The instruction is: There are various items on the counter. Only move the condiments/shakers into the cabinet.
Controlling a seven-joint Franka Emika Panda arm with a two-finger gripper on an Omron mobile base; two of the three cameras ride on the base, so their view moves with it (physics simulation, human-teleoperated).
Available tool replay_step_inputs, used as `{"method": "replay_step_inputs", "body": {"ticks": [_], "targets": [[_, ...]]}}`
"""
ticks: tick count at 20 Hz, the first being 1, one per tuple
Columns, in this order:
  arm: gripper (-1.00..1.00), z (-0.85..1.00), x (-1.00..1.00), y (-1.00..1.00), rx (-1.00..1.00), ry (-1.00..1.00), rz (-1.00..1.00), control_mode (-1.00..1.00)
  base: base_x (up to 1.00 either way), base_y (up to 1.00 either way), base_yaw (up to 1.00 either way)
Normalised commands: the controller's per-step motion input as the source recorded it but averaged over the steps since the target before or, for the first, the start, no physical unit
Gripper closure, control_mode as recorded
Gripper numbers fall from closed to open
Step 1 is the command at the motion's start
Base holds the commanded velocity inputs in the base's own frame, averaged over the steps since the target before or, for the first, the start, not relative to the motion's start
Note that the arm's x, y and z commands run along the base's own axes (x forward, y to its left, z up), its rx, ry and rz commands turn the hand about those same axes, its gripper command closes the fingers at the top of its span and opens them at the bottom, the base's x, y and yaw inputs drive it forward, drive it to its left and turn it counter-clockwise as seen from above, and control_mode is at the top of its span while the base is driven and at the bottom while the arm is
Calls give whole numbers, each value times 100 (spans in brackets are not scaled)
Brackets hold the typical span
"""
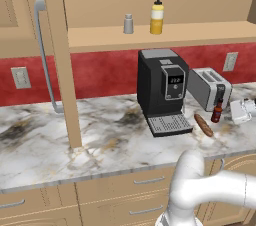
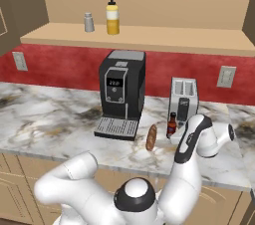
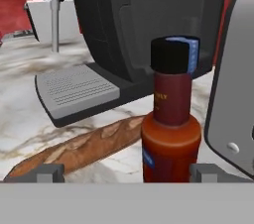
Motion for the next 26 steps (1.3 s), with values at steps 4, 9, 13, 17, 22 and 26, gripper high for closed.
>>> {"method": "replay_step_inputs", "body": {"ticks": [4, 9, 13, 17, 22, 26], "targets": [[-100, -9, 12, 0, 0, 0, 0, -100, 0, 0, 0], [-100, -8, 6, 0, 0, 0, 1, -100, 0, 0, 0], [-100, -4, 11, 0, 0, 0, 1, -100, 0, 0, 0], [-100, -1, 20, 0, 0, 0, 0, -100, 0, 0, 0], [-100, -1, 19, 0, 0, 0, 0, -100, 0, 0, 0], [-100, -10, 10, -11, 0, 1, 0, -100, 0, 0, 0]]}}
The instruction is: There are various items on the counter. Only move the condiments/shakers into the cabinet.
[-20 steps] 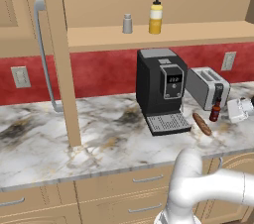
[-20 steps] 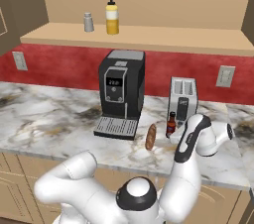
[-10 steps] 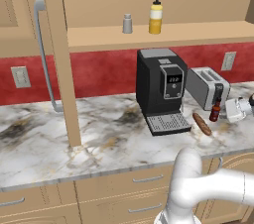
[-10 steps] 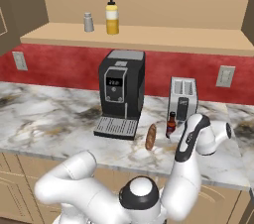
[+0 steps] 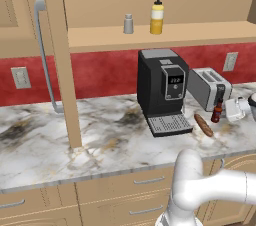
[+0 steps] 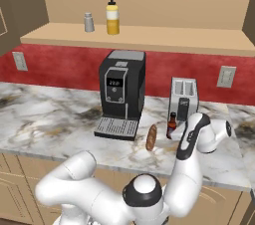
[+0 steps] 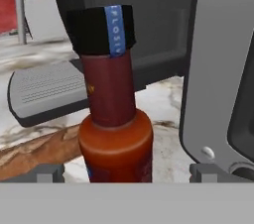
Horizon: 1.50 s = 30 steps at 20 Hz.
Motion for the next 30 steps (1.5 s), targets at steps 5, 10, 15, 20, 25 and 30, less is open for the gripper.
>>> {"method": "replay_step_inputs", "body": {"ticks": [5, 10, 15, 20, 25, 30], "targets": [[-100, -4, 11, -14, 0, 0, 0, -100, 0, 0, 0], [-100, -1, 13, -1, 0, 3, 0, -100, 0, 0, 0], [-100, 0, 4, 0, 0, 4, 0, -100, 0, 0, 0], [-100, -1, 0, 0, 0, 3, 0, -100, 0, 0, 0], [-100, 0, 0, 0, 0, 1, 0, -100, 0, 0, 0], [-100, 0, -19, 1, 0, 0, 1, -100, 0, 0, 0]]}}
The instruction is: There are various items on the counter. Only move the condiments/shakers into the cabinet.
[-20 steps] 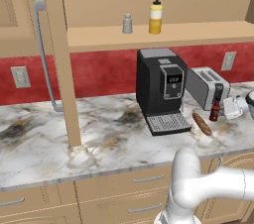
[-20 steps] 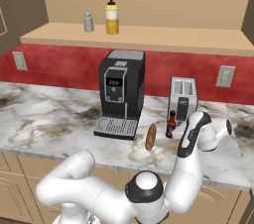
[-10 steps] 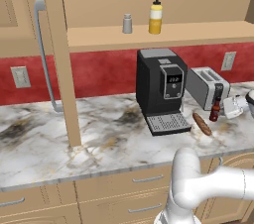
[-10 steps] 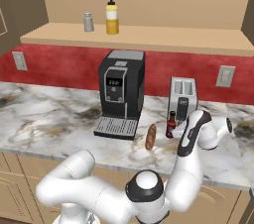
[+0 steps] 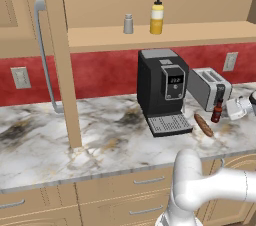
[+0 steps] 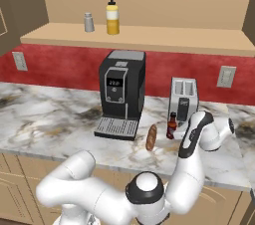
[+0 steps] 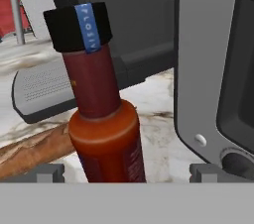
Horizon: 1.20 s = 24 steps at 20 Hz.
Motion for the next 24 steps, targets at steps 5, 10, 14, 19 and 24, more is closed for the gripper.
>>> {"method": "replay_step_inputs", "body": {"ticks": [5, 10, 14, 19, 24], "targets": [[-100, 0, 0, 0, 0, 0, 0, -100, 0, 0, 0], [-100, 0, 0, 0, 0, 0, 0, -100, 0, 0, 0], [-100, 0, 0, 6, 0, 0, 0, -100, 0, 0, 0], [-100, 0, 0, 14, 0, 0, 0, -100, 0, 0, 0], [-100, 0, 0, 19, 0, 0, 0, -100, 0, 0, 0]]}}
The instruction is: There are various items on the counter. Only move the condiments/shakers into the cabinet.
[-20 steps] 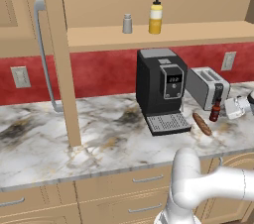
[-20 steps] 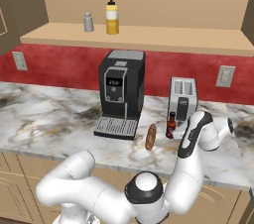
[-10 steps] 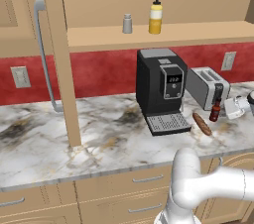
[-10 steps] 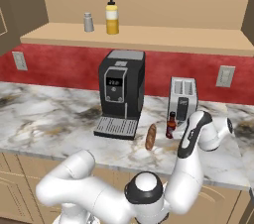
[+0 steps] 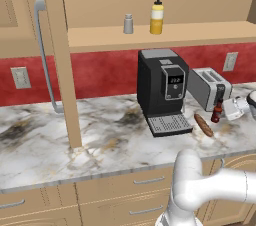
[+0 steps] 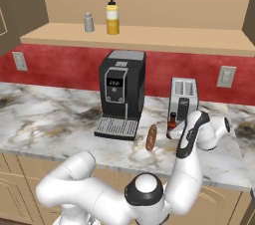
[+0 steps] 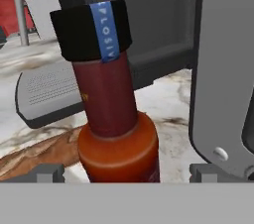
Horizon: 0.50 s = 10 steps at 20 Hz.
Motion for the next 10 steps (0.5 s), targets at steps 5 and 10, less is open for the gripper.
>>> {"method": "replay_step_inputs", "body": {"ticks": [5, 10], "targets": [[-100, 0, 0, 13, 0, 0, 0, -100, 0, 0, 0], [100, 0, 0, 1, 0, 0, 0, -100, 0, 0, 0]]}}
